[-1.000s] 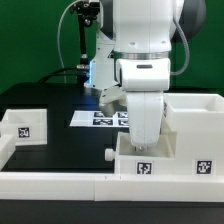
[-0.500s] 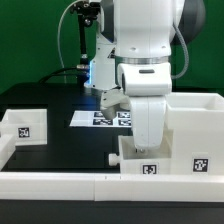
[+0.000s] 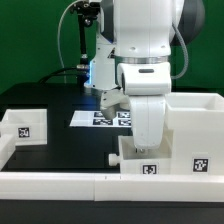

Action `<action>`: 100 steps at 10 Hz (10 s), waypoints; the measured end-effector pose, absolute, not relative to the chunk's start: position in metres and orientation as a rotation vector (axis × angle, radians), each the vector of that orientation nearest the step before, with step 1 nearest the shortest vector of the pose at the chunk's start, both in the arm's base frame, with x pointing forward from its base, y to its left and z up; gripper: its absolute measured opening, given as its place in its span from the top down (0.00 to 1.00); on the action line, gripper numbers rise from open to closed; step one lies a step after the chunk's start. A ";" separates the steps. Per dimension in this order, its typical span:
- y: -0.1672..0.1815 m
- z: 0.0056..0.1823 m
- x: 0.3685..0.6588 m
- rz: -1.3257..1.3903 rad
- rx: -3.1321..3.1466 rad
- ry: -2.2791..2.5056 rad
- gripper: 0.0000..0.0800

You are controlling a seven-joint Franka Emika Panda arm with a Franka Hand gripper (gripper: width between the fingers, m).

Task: Assemble drawer

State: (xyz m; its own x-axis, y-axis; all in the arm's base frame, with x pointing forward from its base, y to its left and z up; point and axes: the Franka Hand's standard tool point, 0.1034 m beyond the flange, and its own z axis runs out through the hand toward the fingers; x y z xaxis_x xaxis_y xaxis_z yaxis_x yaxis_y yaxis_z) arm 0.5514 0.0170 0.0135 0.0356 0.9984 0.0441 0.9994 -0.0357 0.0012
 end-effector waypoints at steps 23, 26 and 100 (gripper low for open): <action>-0.037 0.024 0.578 -0.276 -2.171 -1.975 0.19; -0.016 0.024 0.574 -0.276 -2.205 -1.948 0.19; -0.209 0.052 0.431 0.027 -2.084 -2.319 0.19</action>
Offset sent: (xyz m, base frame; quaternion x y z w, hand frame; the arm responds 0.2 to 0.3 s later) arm -0.0007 0.0186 0.0119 0.0010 -0.0159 0.0222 0.9996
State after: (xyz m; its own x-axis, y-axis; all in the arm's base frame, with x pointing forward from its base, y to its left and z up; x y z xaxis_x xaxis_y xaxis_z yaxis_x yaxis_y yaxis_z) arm 0.4309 -0.2086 0.0518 -0.1064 0.9943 0.0061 0.9939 0.1065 -0.0286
